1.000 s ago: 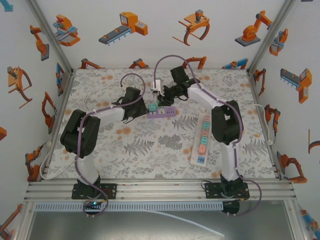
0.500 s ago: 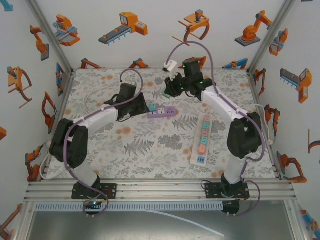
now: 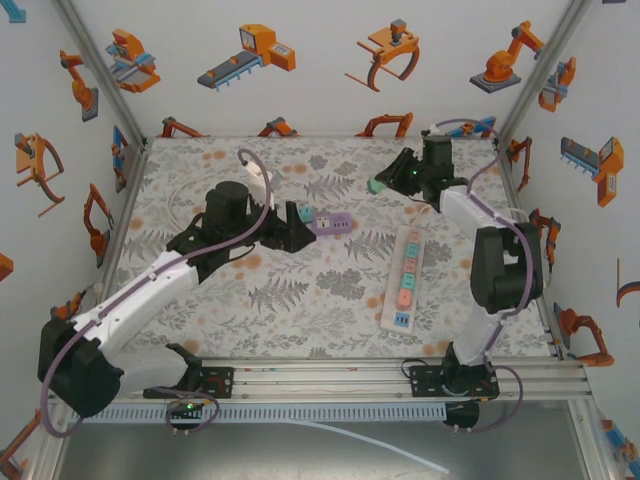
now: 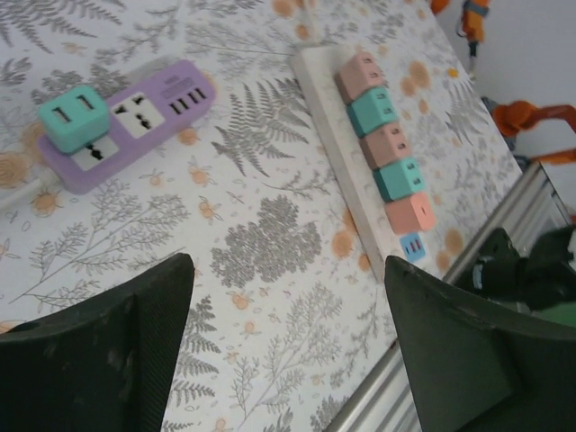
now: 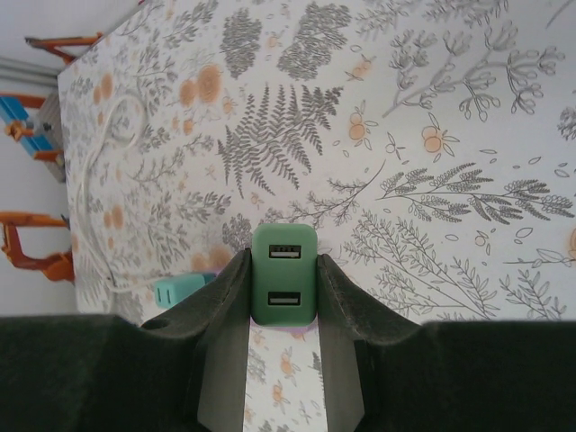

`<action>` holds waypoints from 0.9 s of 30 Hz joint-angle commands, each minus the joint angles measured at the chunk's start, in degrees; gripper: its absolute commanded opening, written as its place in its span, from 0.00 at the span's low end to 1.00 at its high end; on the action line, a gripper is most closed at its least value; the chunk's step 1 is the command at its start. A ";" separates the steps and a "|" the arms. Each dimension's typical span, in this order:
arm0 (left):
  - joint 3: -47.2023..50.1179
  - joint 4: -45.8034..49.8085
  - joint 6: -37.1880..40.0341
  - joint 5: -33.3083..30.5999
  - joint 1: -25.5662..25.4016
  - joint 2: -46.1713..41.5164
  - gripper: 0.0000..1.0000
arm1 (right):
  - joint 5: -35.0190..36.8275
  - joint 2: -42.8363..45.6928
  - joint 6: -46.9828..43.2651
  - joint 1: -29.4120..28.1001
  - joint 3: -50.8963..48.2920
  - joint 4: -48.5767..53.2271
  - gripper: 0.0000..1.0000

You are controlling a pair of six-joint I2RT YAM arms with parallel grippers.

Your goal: Pull the plug off the socket

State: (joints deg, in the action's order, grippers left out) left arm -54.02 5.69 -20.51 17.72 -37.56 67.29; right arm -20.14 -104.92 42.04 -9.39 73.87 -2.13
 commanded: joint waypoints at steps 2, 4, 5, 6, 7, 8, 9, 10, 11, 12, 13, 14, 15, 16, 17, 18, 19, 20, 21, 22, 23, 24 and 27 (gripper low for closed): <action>2.85 2.07 3.99 1.94 -0.91 -5.19 0.99 | 0.07 -6.14 7.69 -0.72 5.23 -2.70 0.13; 3.96 2.19 4.12 1.02 -1.00 -7.02 0.97 | -0.50 -9.13 7.98 -0.81 7.19 -2.86 0.14; 4.58 2.35 4.15 0.16 -0.98 -7.88 0.97 | -0.68 -10.60 8.20 -0.93 8.17 -2.87 0.14; 5.17 2.49 4.23 -0.78 -0.95 -8.60 0.97 | -1.00 -11.90 8.47 -0.98 9.08 -3.03 0.15; 5.56 2.76 4.25 -1.50 -0.95 -9.06 0.97 | -1.32 -13.00 8.65 -1.00 9.82 -3.10 0.16; 5.83 3.00 4.31 -2.31 -1.02 -9.40 0.97 | -1.47 -14.06 8.67 -1.22 10.49 -3.14 0.17; 6.02 3.26 4.29 -2.88 -0.96 -9.63 0.97 | -1.34 -14.90 8.54 -1.25 11.04 -3.14 0.19; 6.04 3.45 4.32 -3.17 -1.05 -9.71 0.97 | -1.15 -15.43 8.55 -1.33 11.28 -3.04 0.20; 6.12 3.74 4.23 -3.30 -0.98 -9.66 0.97 | -1.07 -16.07 8.50 -1.41 11.44 -3.18 0.21; 6.05 3.87 4.18 -3.29 -0.95 -9.47 0.97 | -0.91 -16.61 8.41 -1.37 11.45 -3.23 0.22; 6.03 3.86 4.25 -3.33 -1.02 -9.39 0.97 | -0.81 -16.94 8.39 -1.42 11.40 -3.23 0.24; 6.03 3.82 4.20 -3.35 -1.03 -9.19 0.97 | -0.86 -17.35 8.24 -1.40 11.39 -3.23 0.25; 5.95 3.85 4.08 -3.53 -1.00 -9.04 0.97 | -0.94 -17.66 8.15 -1.41 11.30 -3.07 0.26; 5.99 3.77 4.09 -3.63 -0.96 -8.77 0.97 | -0.87 -18.00 8.00 -1.40 11.17 -2.74 0.28; 5.86 3.76 3.99 -3.82 -1.03 -8.67 0.97 | -0.78 -18.12 7.73 -1.42 10.84 -2.55 0.30; 5.77 3.84 3.92 -4.11 -0.96 -8.43 0.97 | -0.57 -18.21 7.39 -1.42 10.50 -2.45 0.31; 5.68 3.93 3.97 -4.31 -1.03 -8.27 0.97 | -0.28 -18.18 7.07 -1.42 10.11 -2.23 0.33; 5.68 3.97 3.86 -4.65 -1.02 -8.06 0.97 | 0.04 -18.06 6.62 -1.37 9.58 -2.09 0.35; 5.59 4.11 3.83 -4.93 -1.09 -8.03 0.97 | 0.26 -17.88 6.28 -1.38 9.26 -2.01 0.37; 5.67 4.10 3.73 -5.15 -1.03 -7.90 0.97 | 0.60 -17.70 5.77 -1.42 8.87 -1.76 0.39; 5.68 4.06 3.61 -5.32 -1.00 -7.84 0.97 | 1.00 -17.51 5.30 -1.42 8.55 -1.37 0.41; 5.68 4.09 3.53 -5.45 -0.98 -7.71 0.97 | 1.28 -17.31 4.80 -1.38 8.34 -1.02 0.43; 5.76 4.18 3.20 -6.03 -0.99 -7.57 0.97 | 2.32 -16.60 3.35 -1.42 7.96 0.42 0.46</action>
State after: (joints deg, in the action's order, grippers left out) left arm -48.25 9.04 -17.72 12.75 -38.28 59.66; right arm -19.55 -122.45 47.72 -10.37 82.70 -3.29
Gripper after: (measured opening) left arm 0.969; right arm 0.450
